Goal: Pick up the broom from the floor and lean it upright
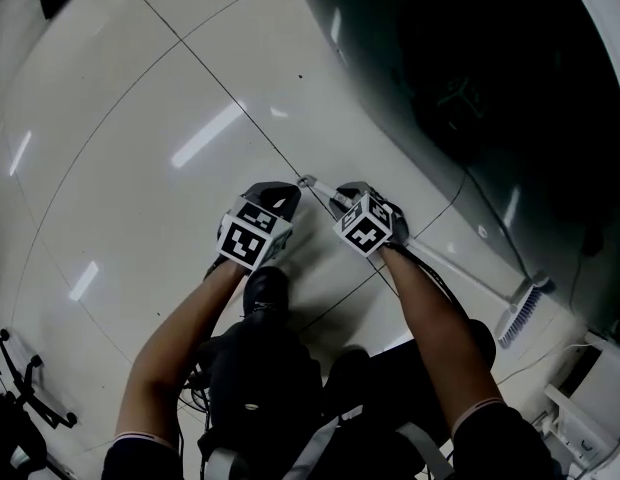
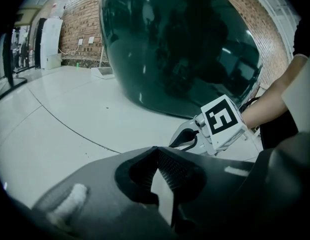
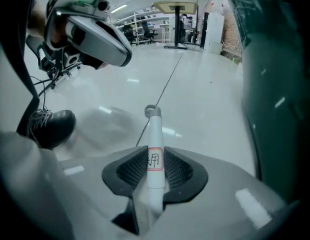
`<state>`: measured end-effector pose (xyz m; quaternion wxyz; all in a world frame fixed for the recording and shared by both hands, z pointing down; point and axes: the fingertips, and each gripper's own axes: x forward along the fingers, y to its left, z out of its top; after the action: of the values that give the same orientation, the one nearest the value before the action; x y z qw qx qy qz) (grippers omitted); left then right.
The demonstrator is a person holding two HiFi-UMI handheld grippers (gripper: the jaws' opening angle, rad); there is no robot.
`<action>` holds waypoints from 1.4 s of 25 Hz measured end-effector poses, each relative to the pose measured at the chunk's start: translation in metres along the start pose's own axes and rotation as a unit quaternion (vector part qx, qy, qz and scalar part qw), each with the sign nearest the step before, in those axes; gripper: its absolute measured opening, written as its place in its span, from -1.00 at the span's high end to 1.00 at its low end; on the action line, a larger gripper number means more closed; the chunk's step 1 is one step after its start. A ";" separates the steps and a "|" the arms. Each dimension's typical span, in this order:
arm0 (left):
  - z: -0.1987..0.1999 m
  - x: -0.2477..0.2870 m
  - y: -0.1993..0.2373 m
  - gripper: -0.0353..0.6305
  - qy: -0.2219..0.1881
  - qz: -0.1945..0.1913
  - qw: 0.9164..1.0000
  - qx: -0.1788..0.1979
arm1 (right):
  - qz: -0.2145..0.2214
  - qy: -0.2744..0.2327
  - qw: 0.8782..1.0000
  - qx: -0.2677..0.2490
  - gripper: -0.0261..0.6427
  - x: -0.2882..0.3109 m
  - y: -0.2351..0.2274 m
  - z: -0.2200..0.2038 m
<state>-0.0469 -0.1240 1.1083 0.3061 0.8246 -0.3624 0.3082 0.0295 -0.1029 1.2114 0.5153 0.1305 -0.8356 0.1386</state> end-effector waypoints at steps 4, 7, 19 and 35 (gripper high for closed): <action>0.015 -0.007 0.011 0.89 -0.010 0.014 1.000 0.001 | -0.008 -0.021 1.000 0.006 0.61 -0.019 -0.014 0.018; 0.025 -0.023 0.011 0.89 -0.012 0.016 1.000 -0.001 | -0.018 -0.053 0.998 0.010 0.61 -0.050 -0.018 0.046; 0.164 -0.168 -0.041 0.89 -0.044 0.031 0.998 0.038 | -0.052 -0.148 0.987 0.023 0.62 -0.284 0.006 0.162; 0.345 -0.333 -0.218 0.89 -0.081 -0.043 0.987 0.134 | -0.167 -0.199 0.958 0.118 0.63 -0.606 0.039 0.172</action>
<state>0.0416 -0.1191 0.5894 0.1757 0.8952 -0.3054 0.2728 0.1373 -0.0840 0.5897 0.3356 0.3533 -0.8650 0.1194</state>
